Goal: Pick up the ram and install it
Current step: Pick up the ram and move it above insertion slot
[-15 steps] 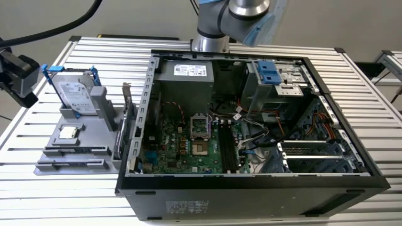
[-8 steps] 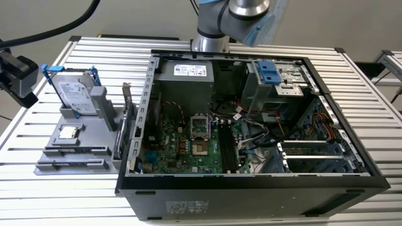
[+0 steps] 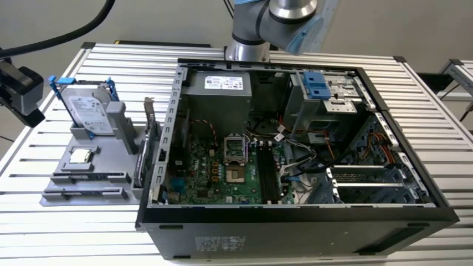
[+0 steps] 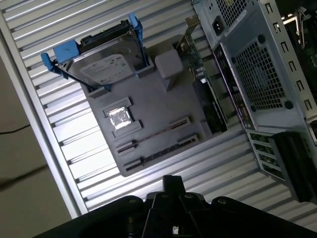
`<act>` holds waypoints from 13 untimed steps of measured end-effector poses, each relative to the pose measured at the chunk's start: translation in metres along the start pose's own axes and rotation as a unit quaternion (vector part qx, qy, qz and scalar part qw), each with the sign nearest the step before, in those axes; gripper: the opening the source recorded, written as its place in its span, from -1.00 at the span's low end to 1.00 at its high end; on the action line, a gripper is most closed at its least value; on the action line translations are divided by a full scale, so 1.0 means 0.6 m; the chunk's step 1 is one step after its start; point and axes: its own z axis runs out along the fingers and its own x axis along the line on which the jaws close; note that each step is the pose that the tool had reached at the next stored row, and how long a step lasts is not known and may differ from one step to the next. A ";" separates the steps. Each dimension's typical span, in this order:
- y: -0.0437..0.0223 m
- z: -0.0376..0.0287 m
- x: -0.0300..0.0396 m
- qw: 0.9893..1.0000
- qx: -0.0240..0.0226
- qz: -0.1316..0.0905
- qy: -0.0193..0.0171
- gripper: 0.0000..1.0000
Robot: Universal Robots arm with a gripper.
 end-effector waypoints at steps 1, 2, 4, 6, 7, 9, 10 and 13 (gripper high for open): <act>0.000 0.000 0.000 1.000 0.000 0.002 0.000 -1.00; 0.000 0.000 0.000 1.000 0.000 0.004 0.000 -1.00; 0.000 0.000 0.000 1.000 0.000 0.009 0.000 -1.00; 0.000 0.000 0.000 1.000 0.000 0.013 -0.001 -1.00; 0.000 0.000 0.000 1.000 0.000 0.015 -0.001 -1.00; 0.000 0.000 0.000 1.000 0.000 0.020 -0.001 -1.00; 0.000 0.000 0.000 1.000 0.000 0.022 -0.001 -1.00; 0.000 0.000 0.001 1.000 0.000 0.028 -0.001 -1.00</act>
